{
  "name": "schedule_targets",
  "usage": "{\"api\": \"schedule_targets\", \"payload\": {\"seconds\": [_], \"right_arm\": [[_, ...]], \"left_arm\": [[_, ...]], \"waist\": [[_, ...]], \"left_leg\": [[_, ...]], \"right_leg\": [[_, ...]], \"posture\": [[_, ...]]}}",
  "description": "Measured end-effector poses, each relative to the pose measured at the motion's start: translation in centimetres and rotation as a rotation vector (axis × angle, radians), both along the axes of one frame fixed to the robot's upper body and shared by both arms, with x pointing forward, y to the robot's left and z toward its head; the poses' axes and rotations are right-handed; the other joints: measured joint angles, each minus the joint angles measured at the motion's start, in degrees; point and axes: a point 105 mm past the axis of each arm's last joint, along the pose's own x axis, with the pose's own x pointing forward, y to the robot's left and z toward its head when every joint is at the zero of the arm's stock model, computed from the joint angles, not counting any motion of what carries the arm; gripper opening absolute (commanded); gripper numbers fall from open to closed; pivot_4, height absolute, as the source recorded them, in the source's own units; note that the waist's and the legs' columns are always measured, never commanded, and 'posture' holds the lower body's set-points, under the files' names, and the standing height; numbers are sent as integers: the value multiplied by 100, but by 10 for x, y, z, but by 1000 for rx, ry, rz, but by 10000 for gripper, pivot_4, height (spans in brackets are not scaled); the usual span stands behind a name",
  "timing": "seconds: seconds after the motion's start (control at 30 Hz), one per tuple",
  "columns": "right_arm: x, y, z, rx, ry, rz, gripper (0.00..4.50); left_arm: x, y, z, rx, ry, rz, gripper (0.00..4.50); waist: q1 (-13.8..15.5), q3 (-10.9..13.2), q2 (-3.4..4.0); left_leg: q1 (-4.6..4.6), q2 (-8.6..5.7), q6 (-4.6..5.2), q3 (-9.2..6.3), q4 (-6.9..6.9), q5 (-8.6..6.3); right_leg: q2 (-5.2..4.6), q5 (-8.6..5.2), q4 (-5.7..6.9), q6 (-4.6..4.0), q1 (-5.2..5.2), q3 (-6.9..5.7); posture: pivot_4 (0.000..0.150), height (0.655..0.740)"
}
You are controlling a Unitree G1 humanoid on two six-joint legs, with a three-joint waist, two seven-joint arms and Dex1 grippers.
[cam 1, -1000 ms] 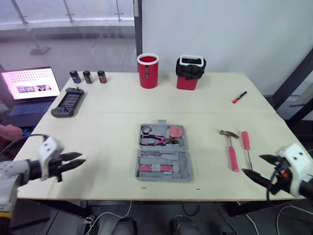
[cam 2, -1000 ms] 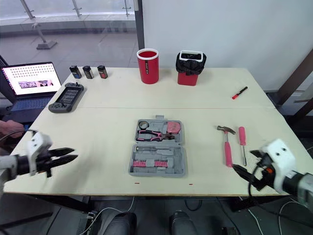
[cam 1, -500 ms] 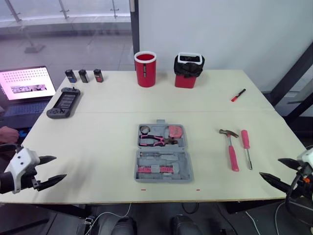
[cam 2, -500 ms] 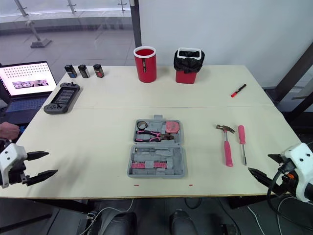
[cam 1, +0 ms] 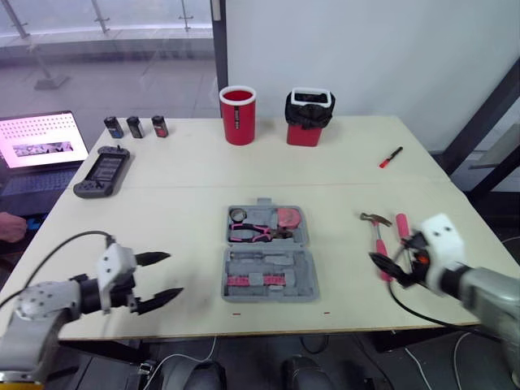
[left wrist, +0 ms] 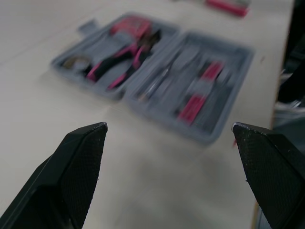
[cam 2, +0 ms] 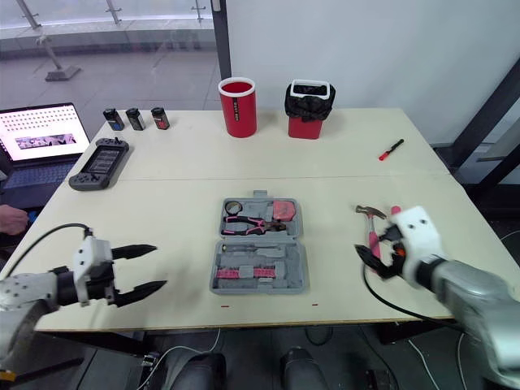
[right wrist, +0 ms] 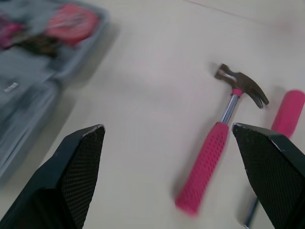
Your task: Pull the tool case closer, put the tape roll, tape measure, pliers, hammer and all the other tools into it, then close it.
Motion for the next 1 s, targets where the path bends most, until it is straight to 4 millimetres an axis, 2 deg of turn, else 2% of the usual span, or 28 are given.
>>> {"api": "schedule_targets", "payload": {"seconds": [0.13, 0.2, 0.37, 0.57, 0.6, 0.63, 0.73, 0.87, 0.9, 1.0], "right_arm": [[28, 6, -11, -6, 33, -109, 45000], [36, 3, -15, -15, 46, -148, 45000], [73, -20, -32, -8, 100, -319, 45000], [93, -34, -54, 21, 153, -371, 45000], [96, -34, -55, 32, 153, -372, 39922], [98, -34, -54, 38, 151, -372, 37500], [102, -35, -57, 64, 151, -374, 24112], [103, -35, -58, 66, 154, -371, 3415], [103, -35, -58, 66, 154, -369, 176], [101, -33, -58, 71, 159, -355, 176]], "left_arm": [[2, -32, 30, -140, -148, -24, 44023], [0, -37, 38, -144, -193, -43, 44023], [-14, -56, 46, -186, -141, -165, 44023], [-14, -61, 44, -174, -99, -176, 44023], [-13, -61, 45, -173, -102, -174, 45000], [-13, -61, 45, -171, -104, -169, 45000], [-11, -61, 44, -170, -105, -154, 45000], [-10, -60, 44, -170, -107, -139, 45000], [-10, -60, 44, -170, -107, -137, 45000], [-9, -60, 44, -170, -107, -135, 45000]], "waist": [[24, 3, 7], [21, 2, 7], [-24, 5, 10], [-20, 8, 14], [-23, 8, 14], [-29, 8, 14], [-29, 8, 14], [-23, 8, 14], [-23, 8, 14], [-23, 8, 14]], "left_leg": [[-7, -4, 1, 0, 11, 0], [-6, -5, 1, 0, 10, 0], [-3, -4, 3, 5, 29, 1], [-5, -4, 4, 6, 26, 1], [-4, -4, 4, 6, 26, 1], [-4, -4, 4, 6, 26, 1], [-3, -2, 4, 5, 25, 1], [-3, -2, 4, 5, 27, 1], [-3, -2, 4, 5, 27, 1], [-3, -1, 4, 4, 24, 1]], "right_leg": [[0, 8, 0, 15, 1, 1], [2, 9, -1, 19, 2, 1], [8, 22, 0, 32, 6, 12], [12, 23, -2, 35, 6, 16], [12, 23, -2, 36, 6, 17], [13, 27, -2, 44, 6, 17], [16, 28, -1, 45, 6, 17], [16, 23, -2, 36, 7, 19], [16, 23, -2, 36, 7, 20], [18, 23, -1, 36, 6, 19]], "posture": [[1500, 7387], [1500, 7387], [1500, 7387], [1500, 7387], [1500, 7387], [1500, 7387], [1500, 7387], [1500, 7387], [1500, 7387], [1500, 7387]]}}
